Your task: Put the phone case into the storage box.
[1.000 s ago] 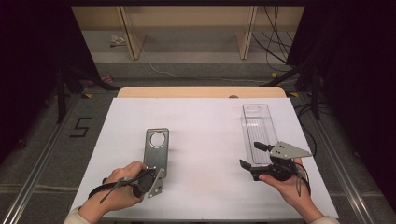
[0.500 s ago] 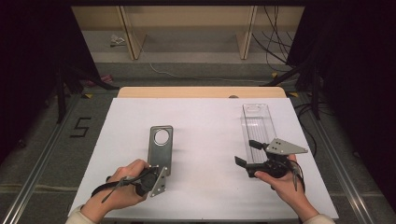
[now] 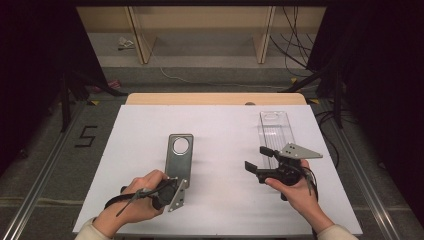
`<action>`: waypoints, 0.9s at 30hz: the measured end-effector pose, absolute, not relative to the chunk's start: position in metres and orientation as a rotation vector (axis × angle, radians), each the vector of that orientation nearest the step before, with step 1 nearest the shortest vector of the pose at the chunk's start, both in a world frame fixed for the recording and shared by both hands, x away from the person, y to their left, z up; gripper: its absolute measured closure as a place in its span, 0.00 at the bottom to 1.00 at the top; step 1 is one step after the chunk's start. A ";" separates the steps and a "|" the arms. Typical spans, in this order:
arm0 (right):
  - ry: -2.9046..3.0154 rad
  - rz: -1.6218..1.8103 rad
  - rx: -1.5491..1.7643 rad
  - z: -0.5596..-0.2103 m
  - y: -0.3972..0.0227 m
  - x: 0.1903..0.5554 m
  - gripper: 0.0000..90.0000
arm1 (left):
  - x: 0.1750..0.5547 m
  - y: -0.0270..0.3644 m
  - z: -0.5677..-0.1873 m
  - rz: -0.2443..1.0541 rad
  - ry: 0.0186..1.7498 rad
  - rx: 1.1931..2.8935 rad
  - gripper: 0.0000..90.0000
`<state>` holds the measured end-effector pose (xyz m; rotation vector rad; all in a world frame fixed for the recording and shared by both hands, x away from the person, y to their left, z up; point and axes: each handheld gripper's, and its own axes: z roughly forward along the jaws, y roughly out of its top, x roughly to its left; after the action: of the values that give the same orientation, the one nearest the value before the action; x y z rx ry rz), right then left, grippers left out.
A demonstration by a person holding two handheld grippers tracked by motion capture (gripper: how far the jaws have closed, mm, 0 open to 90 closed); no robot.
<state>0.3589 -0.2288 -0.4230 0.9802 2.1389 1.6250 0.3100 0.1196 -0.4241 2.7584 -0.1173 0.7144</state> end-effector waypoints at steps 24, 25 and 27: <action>2.231 1.615 1.007 -0.428 -0.163 0.389 0.22 | 0.310 0.096 -0.420 0.735 -0.215 2.748 0.99; 2.235 1.615 1.013 -0.428 -0.161 0.391 0.22 | 0.309 0.094 -0.420 0.725 -0.219 2.748 0.99; 2.237 1.612 1.027 -0.428 -0.156 0.394 0.22 | 0.309 0.091 -0.421 0.726 -0.236 2.749 0.99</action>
<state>0.3940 -0.1556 -0.4284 1.0275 2.2366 1.6117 0.3092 0.0909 -0.4207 2.7489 -0.2362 0.7265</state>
